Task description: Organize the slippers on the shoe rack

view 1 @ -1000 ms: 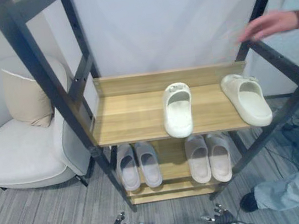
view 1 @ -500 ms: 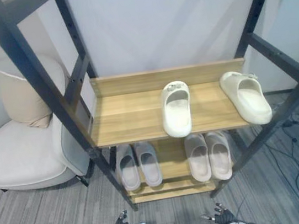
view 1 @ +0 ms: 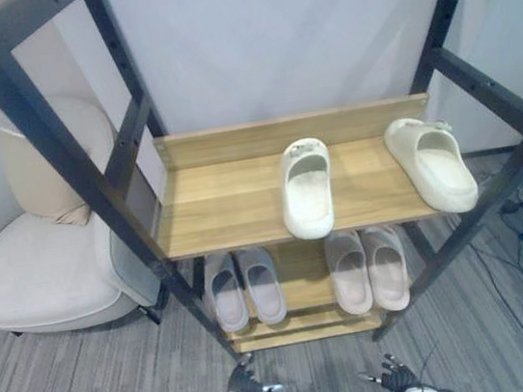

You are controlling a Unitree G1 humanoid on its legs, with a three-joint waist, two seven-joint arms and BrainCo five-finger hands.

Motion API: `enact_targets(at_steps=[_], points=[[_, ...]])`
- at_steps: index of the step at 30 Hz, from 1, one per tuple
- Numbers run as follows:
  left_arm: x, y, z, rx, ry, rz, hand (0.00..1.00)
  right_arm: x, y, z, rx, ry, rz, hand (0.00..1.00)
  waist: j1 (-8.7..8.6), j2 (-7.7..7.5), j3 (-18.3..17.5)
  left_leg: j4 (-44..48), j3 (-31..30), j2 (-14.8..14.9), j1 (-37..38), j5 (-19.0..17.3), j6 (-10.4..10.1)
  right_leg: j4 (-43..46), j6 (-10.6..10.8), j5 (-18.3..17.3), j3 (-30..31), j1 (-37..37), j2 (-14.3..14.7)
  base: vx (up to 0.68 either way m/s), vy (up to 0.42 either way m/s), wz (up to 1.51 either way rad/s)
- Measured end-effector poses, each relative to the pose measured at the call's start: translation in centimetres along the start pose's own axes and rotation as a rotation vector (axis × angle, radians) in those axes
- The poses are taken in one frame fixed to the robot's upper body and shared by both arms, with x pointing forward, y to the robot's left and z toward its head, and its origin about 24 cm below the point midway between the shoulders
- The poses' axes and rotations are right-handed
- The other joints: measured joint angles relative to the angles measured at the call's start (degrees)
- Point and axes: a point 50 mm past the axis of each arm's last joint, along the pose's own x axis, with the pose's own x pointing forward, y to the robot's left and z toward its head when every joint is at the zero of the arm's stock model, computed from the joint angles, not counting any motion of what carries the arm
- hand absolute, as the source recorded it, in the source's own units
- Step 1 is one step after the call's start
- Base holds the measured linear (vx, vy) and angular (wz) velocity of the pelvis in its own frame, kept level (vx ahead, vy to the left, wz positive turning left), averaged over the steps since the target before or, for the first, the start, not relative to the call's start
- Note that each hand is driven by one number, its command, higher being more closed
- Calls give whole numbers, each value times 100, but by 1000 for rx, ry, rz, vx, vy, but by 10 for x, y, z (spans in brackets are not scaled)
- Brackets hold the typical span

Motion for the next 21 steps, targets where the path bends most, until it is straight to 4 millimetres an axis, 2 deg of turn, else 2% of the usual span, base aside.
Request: enact_targets(at_steps=[5,8,10,13,21], points=[[-5,-31,39,84,-179,-174,0,-1,-1,0,-1,-5,-2,0,-17,41,-42,0,-15,-1,-1,0,0,-4,-1,0,-13,5,0,0,0,0],[-19,-50,82,95,-377,-281,0,-3,-3,0,-19,-22,1,0,-26,101,-93,0,-18,-1,-1,-1,2,-4,0,1,-17,6,-2,0,0,0],[-33,-57,120,59,-547,-355,0,-2,-4,1,-36,-24,4,0,-26,135,-126,0,-28,2,3,-1,2,-4,-1,1,-26,15,0,0,0,0],[-52,-55,159,-12,-734,-408,0,-3,-6,-1,-43,-19,2,0,-26,165,-233,0,-39,4,6,-1,2,-13,-2,2,-35,25,4,0,0,0],[-76,-43,205,-93,-936,-416,0,-3,-2,-1,-74,-15,19,0,-37,115,-282,0,-155,-12,-19,3,6,-39,0,3,-138,53,-7,-2,-3,6]])
